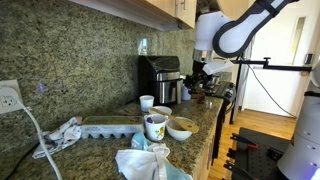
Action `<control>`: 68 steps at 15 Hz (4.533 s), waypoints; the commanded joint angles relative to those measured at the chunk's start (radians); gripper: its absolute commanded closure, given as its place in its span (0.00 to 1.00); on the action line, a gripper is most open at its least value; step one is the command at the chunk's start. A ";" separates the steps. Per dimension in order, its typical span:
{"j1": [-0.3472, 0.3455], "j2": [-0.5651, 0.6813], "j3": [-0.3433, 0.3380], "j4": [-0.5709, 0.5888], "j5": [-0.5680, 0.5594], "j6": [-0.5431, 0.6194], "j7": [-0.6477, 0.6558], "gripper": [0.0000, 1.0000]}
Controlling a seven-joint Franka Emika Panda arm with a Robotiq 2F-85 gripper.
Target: Open the air fryer basket then close the basket
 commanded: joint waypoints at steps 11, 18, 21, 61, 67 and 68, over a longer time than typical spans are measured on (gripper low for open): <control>-0.067 0.201 -0.010 -0.001 -0.175 0.244 0.166 0.00; -0.249 0.332 -0.011 0.035 -0.530 0.418 0.412 0.00; -0.305 0.356 -0.011 0.075 -0.719 0.489 0.555 0.00; -0.431 0.844 0.118 0.623 -1.997 0.529 1.692 0.00; -0.577 0.949 0.275 0.671 -2.225 0.476 1.807 0.00; -0.593 0.954 0.287 0.666 -2.240 0.466 1.810 0.00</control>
